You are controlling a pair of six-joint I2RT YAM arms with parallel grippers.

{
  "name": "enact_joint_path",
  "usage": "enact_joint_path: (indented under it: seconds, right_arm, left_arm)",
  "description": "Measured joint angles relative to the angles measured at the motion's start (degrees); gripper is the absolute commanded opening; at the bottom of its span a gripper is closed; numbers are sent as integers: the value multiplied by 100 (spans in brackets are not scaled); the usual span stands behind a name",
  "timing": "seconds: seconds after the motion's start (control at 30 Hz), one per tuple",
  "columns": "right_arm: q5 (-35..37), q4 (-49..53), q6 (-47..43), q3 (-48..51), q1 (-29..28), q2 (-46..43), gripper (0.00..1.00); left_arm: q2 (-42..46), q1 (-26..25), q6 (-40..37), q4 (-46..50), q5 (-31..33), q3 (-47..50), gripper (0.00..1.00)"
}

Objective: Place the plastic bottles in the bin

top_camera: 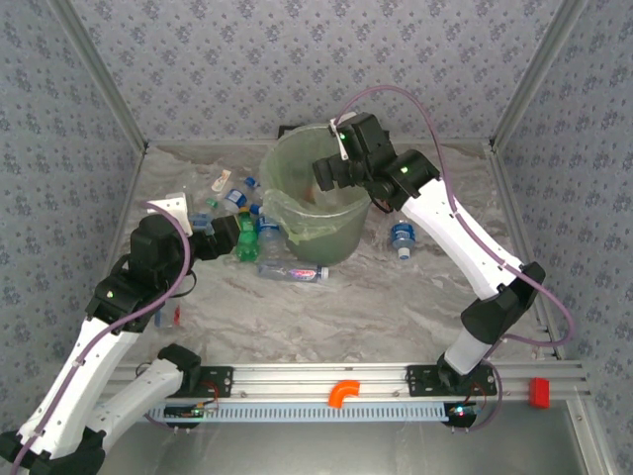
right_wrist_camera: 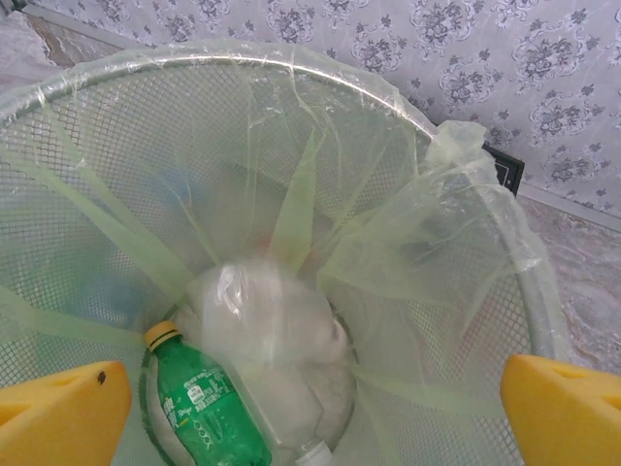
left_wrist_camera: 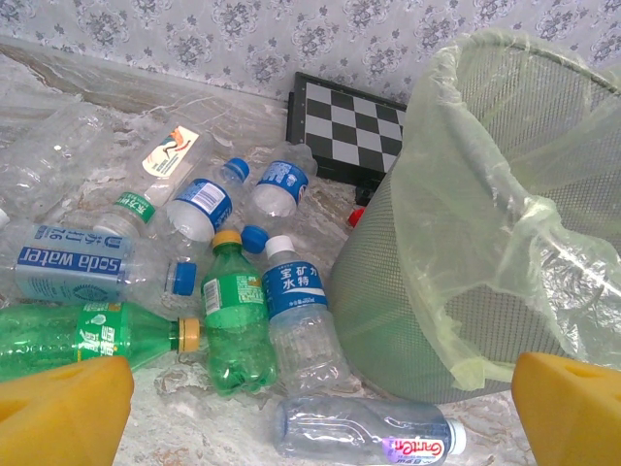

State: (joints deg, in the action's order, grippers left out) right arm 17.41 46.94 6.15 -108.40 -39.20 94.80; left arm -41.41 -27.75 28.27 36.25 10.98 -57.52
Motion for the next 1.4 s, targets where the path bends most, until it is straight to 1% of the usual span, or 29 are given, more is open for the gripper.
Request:
enact_joint_path:
  seconds: [0.17,0.5,0.7,0.8,0.9,1.03,1.17,1.3,1.4]
  right_arm:
    - [87,-63,0,105,-50,-162,100]
    - [177,-470,28,811,-70,-999,100]
    - [229,-669,192,1475,-57,-1460,100]
    - [236,-780,306,1954,55,-1753,100]
    - [151,-907,503,2507,407,-2103,100]
    - [-35,-1040,833,3206,1062,-2553,100]
    - [-407,-1248,1145,3893,1731,-2861,100]
    - [-968,-1519,1379,4559,2350,-2863,90]
    - [-1399,-1635,1493,4804,2643,-2575,89]
  left_arm:
    - [-26,0,2,0,0,0,100]
    - [-74,0,9,2,-2,59,100]
    - [-76,0,74,0,-2,223,100]
    - [-76,0,116,0,-42,352,100]
    - [-94,0,136,-4,-140,407,100]
    - [-149,0,131,-48,-284,411,100]
    - [-151,0,116,-195,-459,439,100]
    - [-151,0,114,-358,-643,479,100]
    - [-151,0,116,-476,-763,573,100]
